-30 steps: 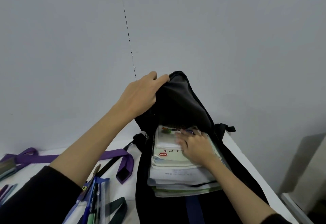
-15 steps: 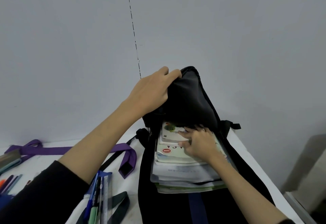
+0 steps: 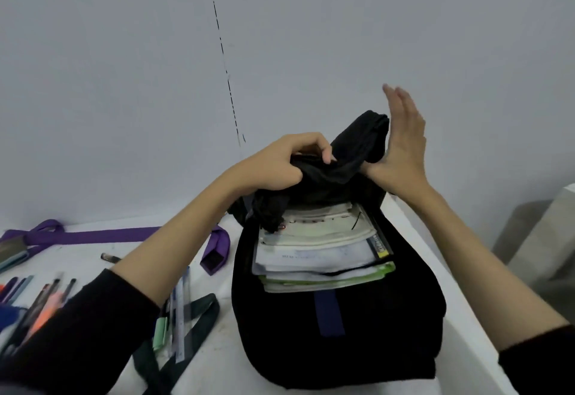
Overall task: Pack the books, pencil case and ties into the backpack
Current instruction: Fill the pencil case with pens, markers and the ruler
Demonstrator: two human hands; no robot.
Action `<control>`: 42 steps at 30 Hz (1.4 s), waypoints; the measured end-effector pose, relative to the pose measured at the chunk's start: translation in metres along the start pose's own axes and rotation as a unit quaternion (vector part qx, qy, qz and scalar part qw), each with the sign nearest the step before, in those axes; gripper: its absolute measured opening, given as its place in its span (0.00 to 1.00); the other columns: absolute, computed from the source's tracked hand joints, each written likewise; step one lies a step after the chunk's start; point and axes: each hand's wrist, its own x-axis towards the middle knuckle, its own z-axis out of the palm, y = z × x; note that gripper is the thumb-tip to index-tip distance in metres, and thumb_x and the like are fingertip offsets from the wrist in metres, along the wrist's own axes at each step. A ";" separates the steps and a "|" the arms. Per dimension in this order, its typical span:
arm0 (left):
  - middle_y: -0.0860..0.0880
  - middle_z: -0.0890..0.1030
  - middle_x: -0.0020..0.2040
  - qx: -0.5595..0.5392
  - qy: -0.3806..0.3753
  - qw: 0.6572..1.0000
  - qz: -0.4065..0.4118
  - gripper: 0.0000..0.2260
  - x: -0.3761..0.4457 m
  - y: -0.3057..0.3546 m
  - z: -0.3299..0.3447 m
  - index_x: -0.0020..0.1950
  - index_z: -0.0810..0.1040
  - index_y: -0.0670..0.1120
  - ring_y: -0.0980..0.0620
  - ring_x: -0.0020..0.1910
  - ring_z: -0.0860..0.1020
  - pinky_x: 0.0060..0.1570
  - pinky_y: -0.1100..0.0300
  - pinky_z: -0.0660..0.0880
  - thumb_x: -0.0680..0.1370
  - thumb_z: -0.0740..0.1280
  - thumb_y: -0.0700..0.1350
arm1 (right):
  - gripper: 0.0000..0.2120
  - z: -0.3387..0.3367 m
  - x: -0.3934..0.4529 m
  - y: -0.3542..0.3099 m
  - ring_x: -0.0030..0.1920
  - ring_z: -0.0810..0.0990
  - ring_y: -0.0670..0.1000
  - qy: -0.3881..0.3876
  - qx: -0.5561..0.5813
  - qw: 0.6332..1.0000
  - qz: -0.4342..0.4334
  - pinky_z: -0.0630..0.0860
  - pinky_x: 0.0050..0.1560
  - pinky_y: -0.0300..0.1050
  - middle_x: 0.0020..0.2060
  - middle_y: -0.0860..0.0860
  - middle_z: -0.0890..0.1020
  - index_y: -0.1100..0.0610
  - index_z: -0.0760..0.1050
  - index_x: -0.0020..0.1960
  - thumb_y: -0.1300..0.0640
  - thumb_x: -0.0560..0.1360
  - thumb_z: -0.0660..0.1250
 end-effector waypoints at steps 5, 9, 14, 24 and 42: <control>0.47 0.82 0.40 -0.061 -0.144 0.987 -0.018 0.20 -0.026 -0.010 0.041 0.44 0.69 0.46 0.51 0.43 0.79 0.46 0.56 0.73 0.58 0.53 0.28 | 0.13 -0.031 -0.010 0.005 0.49 0.79 0.55 -0.286 -0.048 0.955 -0.064 0.69 0.58 0.50 0.43 0.52 0.83 0.58 0.80 0.45 0.52 0.66 0.64; 0.50 0.75 0.42 -0.201 -0.253 0.939 -0.122 0.16 -0.056 -0.028 0.066 0.46 0.72 0.45 0.57 0.41 0.72 0.41 0.68 0.69 0.67 0.64 0.26 | 0.07 -0.051 -0.046 0.033 0.36 0.72 0.48 -0.508 0.058 0.857 0.061 0.68 0.41 0.44 0.31 0.50 0.75 0.61 0.76 0.38 0.69 0.64 0.71; 0.49 0.82 0.52 -0.168 -0.331 0.910 -0.187 0.09 -0.045 -0.044 0.081 0.59 0.74 0.48 0.53 0.47 0.80 0.49 0.63 0.73 0.79 0.64 0.43 | 0.15 -0.043 -0.064 0.043 0.43 0.79 0.52 -0.616 0.032 0.778 0.121 0.73 0.46 0.43 0.42 0.56 0.81 0.56 0.79 0.46 0.66 0.60 0.68; 0.52 0.82 0.46 -0.074 0.039 0.988 -0.129 0.07 0.049 -0.025 0.049 0.50 0.80 0.50 0.57 0.46 0.77 0.44 0.63 0.72 0.80 0.62 0.42 | 0.10 -0.022 -0.021 0.082 0.52 0.77 0.53 -0.175 0.166 0.902 0.358 0.70 0.46 0.38 0.51 0.55 0.81 0.58 0.77 0.48 0.70 0.74 0.62; 0.54 0.77 0.63 0.189 0.029 0.980 -0.059 0.13 0.157 -0.121 0.125 0.60 0.79 0.53 0.55 0.64 0.72 0.63 0.58 0.65 0.80 0.59 0.45 | 0.10 0.061 -0.033 0.136 0.40 0.75 0.57 -0.280 0.063 0.927 0.242 0.71 0.41 0.48 0.43 0.64 0.80 0.68 0.78 0.51 0.61 0.76 0.63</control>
